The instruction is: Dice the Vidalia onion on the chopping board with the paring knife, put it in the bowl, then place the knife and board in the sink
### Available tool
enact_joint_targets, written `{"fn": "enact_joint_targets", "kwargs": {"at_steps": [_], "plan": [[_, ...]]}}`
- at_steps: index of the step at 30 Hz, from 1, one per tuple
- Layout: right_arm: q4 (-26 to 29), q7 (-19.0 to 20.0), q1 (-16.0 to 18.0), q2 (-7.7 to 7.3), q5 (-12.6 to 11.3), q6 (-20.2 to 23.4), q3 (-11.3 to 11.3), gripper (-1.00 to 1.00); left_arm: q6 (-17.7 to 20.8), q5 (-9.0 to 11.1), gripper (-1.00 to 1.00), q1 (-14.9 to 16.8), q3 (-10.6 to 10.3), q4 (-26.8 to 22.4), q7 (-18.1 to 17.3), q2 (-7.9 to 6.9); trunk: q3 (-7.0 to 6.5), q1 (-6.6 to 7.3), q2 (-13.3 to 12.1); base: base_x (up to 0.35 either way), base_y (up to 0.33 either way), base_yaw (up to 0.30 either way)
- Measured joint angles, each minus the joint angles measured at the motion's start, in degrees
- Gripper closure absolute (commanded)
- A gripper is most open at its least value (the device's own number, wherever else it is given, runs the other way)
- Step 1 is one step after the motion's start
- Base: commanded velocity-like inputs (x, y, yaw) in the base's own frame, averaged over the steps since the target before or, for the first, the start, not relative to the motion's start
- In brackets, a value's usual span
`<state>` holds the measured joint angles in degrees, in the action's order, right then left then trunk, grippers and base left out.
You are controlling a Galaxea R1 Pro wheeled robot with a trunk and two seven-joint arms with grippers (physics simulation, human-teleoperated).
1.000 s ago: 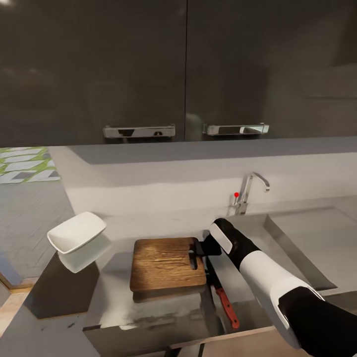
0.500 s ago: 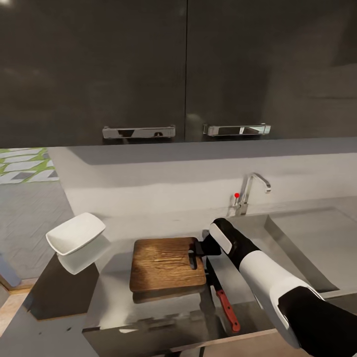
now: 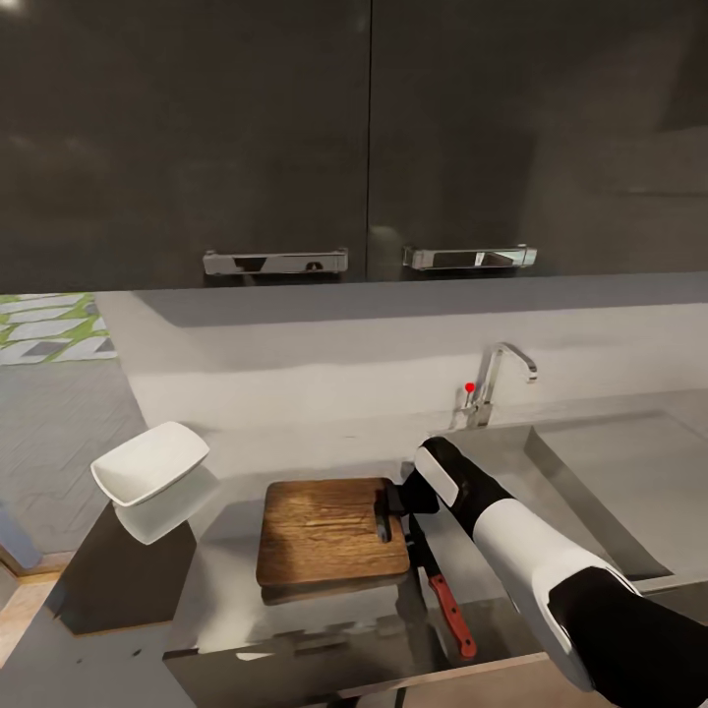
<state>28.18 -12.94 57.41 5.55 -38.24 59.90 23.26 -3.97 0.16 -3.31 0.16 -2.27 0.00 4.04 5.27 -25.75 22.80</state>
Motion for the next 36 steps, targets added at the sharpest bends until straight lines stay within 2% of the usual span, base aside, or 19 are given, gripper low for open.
{"fn": "enact_joint_targets", "kwargs": {"at_steps": [36], "plan": [[-1.76,-0.08,0.95,0.54,0.09,0.0,0.69,1.0,-0.01,0.0,-1.0,0.0,0.0,0.0,0.0,0.0,-0.01,0.0,0.0,0.0,0.0,0.0]]}}
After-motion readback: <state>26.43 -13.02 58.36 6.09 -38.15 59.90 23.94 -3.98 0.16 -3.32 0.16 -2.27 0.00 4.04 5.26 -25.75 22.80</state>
